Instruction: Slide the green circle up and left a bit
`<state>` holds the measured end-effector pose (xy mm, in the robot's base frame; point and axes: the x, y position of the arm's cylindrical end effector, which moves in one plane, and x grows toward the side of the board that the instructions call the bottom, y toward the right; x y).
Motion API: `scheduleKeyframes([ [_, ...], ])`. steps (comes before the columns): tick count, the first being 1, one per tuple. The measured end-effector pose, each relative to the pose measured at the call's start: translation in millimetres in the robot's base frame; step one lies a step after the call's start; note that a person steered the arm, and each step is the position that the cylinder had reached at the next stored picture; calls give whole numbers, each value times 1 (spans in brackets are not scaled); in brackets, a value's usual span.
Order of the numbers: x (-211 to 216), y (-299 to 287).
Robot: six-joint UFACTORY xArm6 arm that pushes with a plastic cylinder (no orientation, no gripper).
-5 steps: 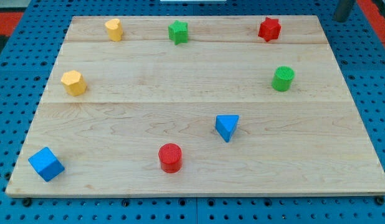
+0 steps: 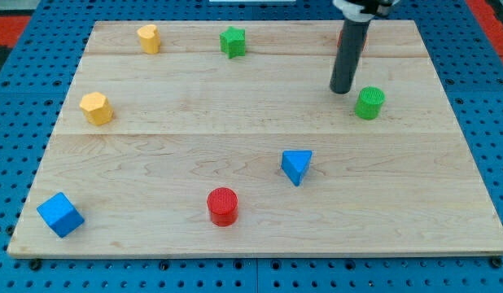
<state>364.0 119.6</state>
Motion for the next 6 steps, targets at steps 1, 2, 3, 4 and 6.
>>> scheduleKeyframes([
  [1,14,-32],
  [2,28,-63],
  [3,28,-66],
  [4,24,-71],
  [6,5,-61],
])
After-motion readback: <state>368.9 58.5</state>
